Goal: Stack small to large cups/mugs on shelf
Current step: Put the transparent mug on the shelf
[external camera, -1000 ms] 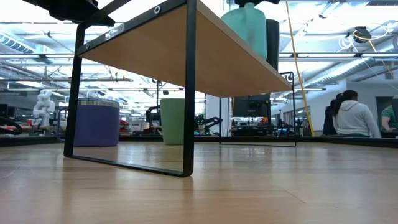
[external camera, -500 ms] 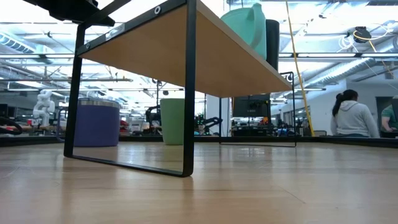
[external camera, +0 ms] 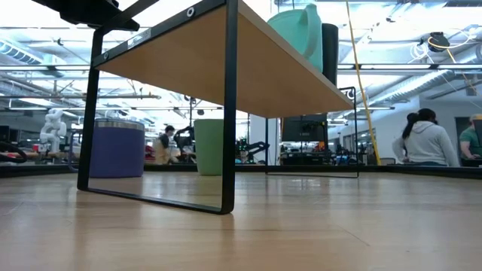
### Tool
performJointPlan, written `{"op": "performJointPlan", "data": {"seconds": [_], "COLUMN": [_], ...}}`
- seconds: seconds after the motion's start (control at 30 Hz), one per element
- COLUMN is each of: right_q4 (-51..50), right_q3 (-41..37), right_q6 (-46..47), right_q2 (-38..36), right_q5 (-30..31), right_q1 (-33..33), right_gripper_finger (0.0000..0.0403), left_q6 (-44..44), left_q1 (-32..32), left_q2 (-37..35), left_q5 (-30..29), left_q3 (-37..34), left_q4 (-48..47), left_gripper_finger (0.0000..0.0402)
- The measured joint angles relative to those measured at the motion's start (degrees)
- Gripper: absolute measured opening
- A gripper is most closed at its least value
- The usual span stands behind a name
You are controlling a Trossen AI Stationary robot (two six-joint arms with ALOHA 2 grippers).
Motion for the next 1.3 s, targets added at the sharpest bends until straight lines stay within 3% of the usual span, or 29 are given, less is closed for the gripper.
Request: {"op": "performJointPlan", "data": {"seconds": [0.27, 0.9, 1.1, 1.3], "right_q4": [-3.34, -13.6, -14.09, -16.42], "right_q3": [0.02, 0.02, 0.02, -0.51], "right_q6": [5.23, 35.8, 40.02, 43.49], "right_q2": [-2.31, 0.04, 2.13, 4.15], "right_q5": [2.75, 2.11, -0.77, -9.45], "right_q1": [6.59, 21.4, 23.64, 24.9], "right_gripper_finger": [0.0128, 0.0128, 0.0128, 0.0128], "left_q6": [-0.33, -0.38, -0.48, -0.66], "left_q1": [0.0, 0.0, -0.01, -0.02], "left_q2": [-0.01, -0.02, 0.0, -0.02], "left_q5": [0.0, 0.0, 0.0, 0.0], "left_q3": [0.0, 0.0, 0.0, -0.02], "left_q4": [0.07, 0.07, 0.07, 0.07], "left_gripper_finger": [0.0031, 0.0031, 0.0031, 0.0031]}}
